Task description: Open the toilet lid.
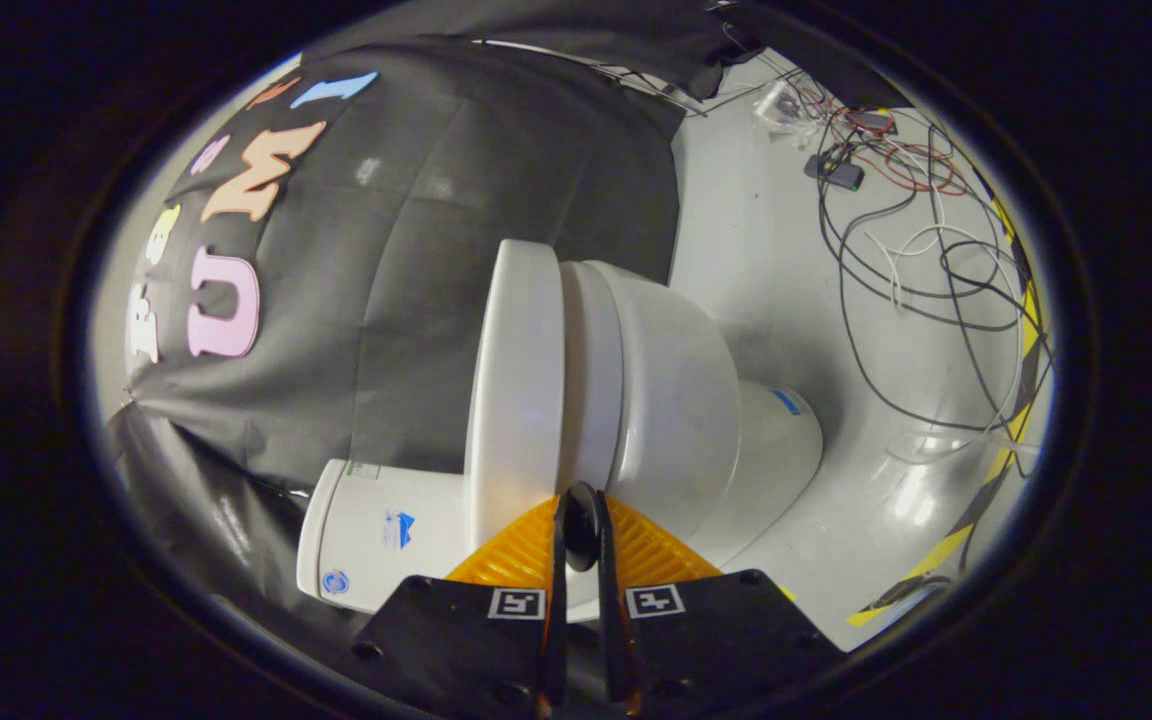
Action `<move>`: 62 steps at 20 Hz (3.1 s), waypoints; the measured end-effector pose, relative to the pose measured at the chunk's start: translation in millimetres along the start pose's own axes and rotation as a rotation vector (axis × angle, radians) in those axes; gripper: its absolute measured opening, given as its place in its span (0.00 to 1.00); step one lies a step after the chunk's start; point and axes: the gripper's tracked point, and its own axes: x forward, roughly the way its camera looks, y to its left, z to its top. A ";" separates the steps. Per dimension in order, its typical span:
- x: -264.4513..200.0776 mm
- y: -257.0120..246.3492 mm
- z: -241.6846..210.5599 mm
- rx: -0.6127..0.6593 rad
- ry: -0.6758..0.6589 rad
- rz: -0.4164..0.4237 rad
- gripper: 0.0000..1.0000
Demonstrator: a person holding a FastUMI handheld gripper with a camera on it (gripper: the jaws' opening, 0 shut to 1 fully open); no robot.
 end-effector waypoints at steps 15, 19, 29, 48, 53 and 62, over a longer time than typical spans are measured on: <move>-7.2 24.3 4.5 -0.101 0.000 -0.016 0.15; -14.3 52.1 10.1 -0.186 -0.014 -0.009 0.14; -18.3 57.5 12.9 -0.229 -0.040 -0.130 0.03; -44.3 178.7 -6.1 -0.554 -0.041 -0.072 0.01; -45.3 190.9 -13.1 -0.576 -0.100 -0.071 0.01; -49.0 219.9 -26.5 -0.682 -0.150 -0.051 0.01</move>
